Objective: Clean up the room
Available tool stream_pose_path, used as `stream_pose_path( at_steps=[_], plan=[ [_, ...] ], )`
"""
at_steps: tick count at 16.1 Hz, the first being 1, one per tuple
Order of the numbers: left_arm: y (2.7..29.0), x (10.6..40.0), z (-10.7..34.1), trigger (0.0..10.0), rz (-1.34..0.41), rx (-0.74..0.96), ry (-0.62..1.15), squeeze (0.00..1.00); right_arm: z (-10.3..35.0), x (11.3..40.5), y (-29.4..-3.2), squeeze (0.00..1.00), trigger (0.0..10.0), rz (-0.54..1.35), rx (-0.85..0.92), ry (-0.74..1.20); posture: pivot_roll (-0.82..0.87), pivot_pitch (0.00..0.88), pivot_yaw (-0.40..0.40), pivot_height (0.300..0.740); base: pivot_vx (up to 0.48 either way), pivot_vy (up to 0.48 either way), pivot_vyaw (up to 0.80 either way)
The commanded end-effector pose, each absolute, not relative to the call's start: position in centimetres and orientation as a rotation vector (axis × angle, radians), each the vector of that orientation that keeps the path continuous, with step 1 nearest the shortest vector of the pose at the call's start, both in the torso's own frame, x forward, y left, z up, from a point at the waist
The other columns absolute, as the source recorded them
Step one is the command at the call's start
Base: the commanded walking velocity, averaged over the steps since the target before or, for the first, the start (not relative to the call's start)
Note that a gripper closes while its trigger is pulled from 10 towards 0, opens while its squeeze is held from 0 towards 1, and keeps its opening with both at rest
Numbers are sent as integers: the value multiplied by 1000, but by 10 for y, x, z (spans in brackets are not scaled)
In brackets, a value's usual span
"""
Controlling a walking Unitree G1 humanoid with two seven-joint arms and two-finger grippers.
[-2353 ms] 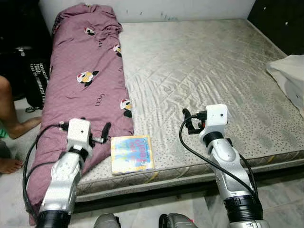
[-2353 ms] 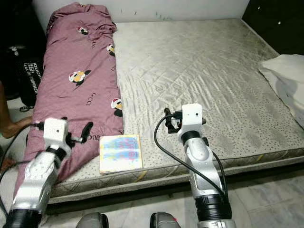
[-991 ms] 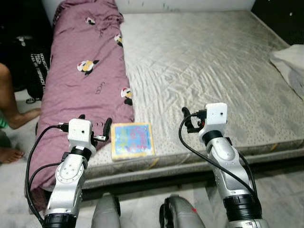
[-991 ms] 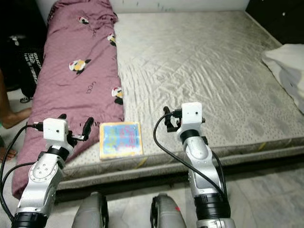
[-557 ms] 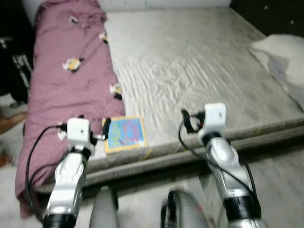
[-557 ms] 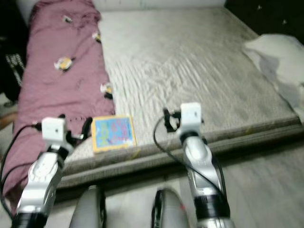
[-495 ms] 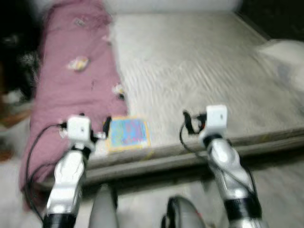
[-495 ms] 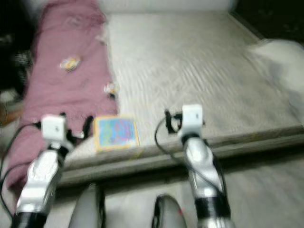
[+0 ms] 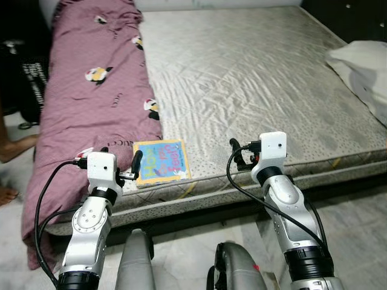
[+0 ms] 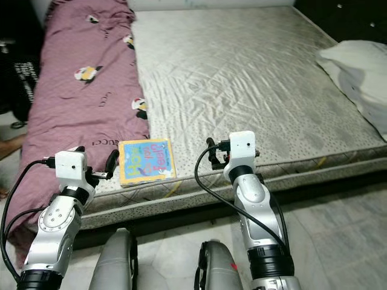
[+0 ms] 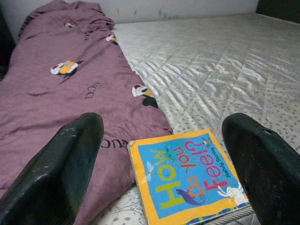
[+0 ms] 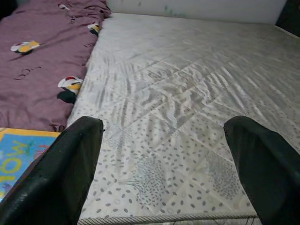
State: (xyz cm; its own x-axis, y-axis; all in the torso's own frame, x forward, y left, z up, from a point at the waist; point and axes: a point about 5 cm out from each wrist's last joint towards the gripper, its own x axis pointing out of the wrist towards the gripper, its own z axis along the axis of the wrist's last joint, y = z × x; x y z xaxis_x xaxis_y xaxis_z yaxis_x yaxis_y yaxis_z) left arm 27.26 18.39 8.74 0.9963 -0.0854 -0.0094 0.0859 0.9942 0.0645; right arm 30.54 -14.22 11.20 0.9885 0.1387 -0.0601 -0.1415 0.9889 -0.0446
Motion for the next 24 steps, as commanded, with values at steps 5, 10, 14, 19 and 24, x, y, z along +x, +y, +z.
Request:
stream_pose_path(
  at_steps=[5, 10, 14, 19, 24],
  plan=[
    [197, 273, 84, 10000, 25, 52, 34, 0, 111, 307, -142, 0, 10000, 150, -46, 76, 6, 136, -35, 591, 0, 0, 0],
    [198, 274, 84, 10000, 11, 22, 39, 0, 111, 307, -138, 0, 10000, 195, -78, 70, 6, 139, -36, 591, 0, 0, 160],
    [197, 275, 84, 10000, 7, 16, 39, 0, 112, 307, -137, 0, 10000, 198, -71, 72, 2, 142, -37, 591, 63, 0, 778],
    [196, 276, 84, 10000, 2, 9, 39, 0, 112, 308, -138, 0, 10000, 193, -68, 76, 0, 144, -36, 591, 269, 0, 0],
    [196, 277, 84, 10000, -1, 12, 34, 0, 113, 308, -140, 0, 10000, 183, -69, 66, -1, 146, -35, 591, 345, 0, 0]
  ],
)
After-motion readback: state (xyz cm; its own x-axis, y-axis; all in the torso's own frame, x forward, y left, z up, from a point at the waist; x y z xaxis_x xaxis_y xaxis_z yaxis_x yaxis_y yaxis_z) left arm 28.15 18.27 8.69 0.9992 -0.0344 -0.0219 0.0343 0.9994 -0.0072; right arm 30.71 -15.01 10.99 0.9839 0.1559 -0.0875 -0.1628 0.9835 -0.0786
